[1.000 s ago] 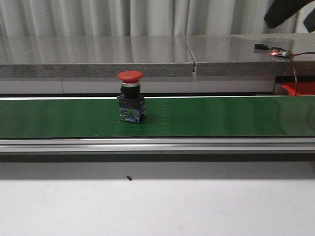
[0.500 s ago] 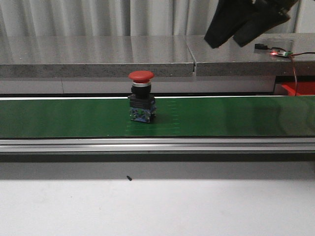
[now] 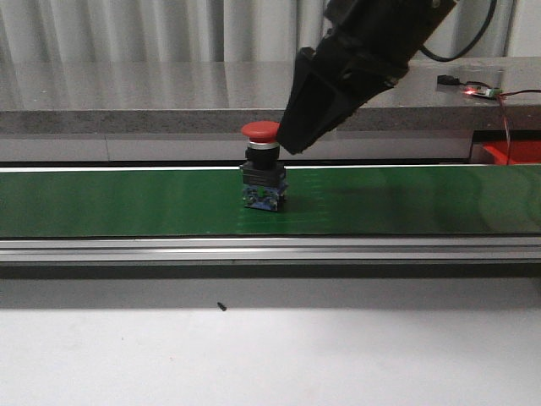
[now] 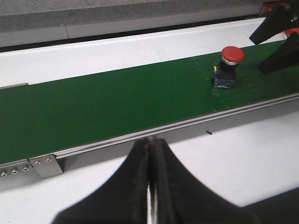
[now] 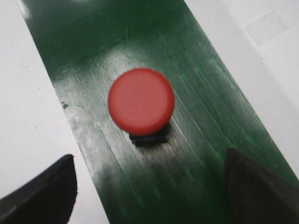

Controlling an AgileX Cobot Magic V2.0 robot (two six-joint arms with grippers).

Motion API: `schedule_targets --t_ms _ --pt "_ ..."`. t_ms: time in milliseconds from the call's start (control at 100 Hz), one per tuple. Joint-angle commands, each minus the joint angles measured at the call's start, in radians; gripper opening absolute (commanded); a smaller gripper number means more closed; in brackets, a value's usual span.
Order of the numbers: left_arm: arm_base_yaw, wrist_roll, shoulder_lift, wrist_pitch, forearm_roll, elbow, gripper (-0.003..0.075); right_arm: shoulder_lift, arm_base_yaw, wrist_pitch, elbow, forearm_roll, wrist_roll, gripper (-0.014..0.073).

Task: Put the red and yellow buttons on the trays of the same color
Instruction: 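Move the right gripper back to the red button and grasp it, then carry the red button into the red tray and release it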

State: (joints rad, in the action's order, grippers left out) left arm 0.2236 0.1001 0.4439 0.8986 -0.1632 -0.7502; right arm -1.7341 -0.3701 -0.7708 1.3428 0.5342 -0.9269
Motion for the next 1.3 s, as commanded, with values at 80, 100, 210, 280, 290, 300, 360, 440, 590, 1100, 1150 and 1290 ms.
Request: schedule_targets --t_ms 80,100,210,280,290,300,360,440,590,1100,1150,1290 --pt "0.008 -0.009 0.007 -0.066 -0.014 -0.024 -0.0019 0.004 -0.031 0.102 0.033 0.057 -0.019 0.0635" --pt "0.008 -0.009 0.007 -0.066 -0.014 -0.024 -0.0019 0.0 -0.034 0.108 0.033 0.066 -0.019 0.0635" --pt "0.008 -0.009 0.007 -0.066 -0.014 -0.024 -0.0019 -0.02 -0.038 0.151 0.033 0.117 -0.019 0.0633" --pt "0.008 -0.009 0.007 -0.066 -0.014 -0.024 -0.0018 -0.024 -0.038 0.18 0.033 0.129 -0.019 0.0612" --pt "0.008 -0.009 0.007 -0.066 -0.014 -0.024 -0.0019 -0.024 -0.038 0.183 0.033 0.129 -0.019 0.0602" --pt "0.008 -0.009 0.007 -0.066 -0.014 -0.024 -0.0019 -0.024 -0.038 0.187 0.033 0.129 -0.019 0.0596" --pt "0.008 -0.009 0.007 -0.066 -0.014 -0.024 -0.0019 -0.024 -0.038 0.197 0.033 0.129 -0.019 0.0518" --pt "0.008 -0.009 0.007 -0.066 -0.014 -0.024 -0.0019 -0.024 -0.038 0.195 0.033 0.129 -0.019 0.038" --pt "0.008 -0.009 0.007 -0.066 -0.014 -0.024 -0.0019 -0.024 -0.038 0.198 0.033 0.129 -0.018 0.0188" --pt "0.008 -0.009 0.007 -0.068 -0.014 -0.024 -0.0019 0.093 0.108 0.295 0.037 0.135 -0.012 0.0185" --pt "0.008 -0.009 0.007 -0.068 -0.014 -0.024 -0.0019 0.102 0.143 0.3 0.037 0.135 -0.012 0.0185" --pt "0.008 -0.009 0.007 -0.068 -0.014 -0.024 -0.0018 0.112 0.256 0.301 0.037 0.135 -0.012 0.0185"
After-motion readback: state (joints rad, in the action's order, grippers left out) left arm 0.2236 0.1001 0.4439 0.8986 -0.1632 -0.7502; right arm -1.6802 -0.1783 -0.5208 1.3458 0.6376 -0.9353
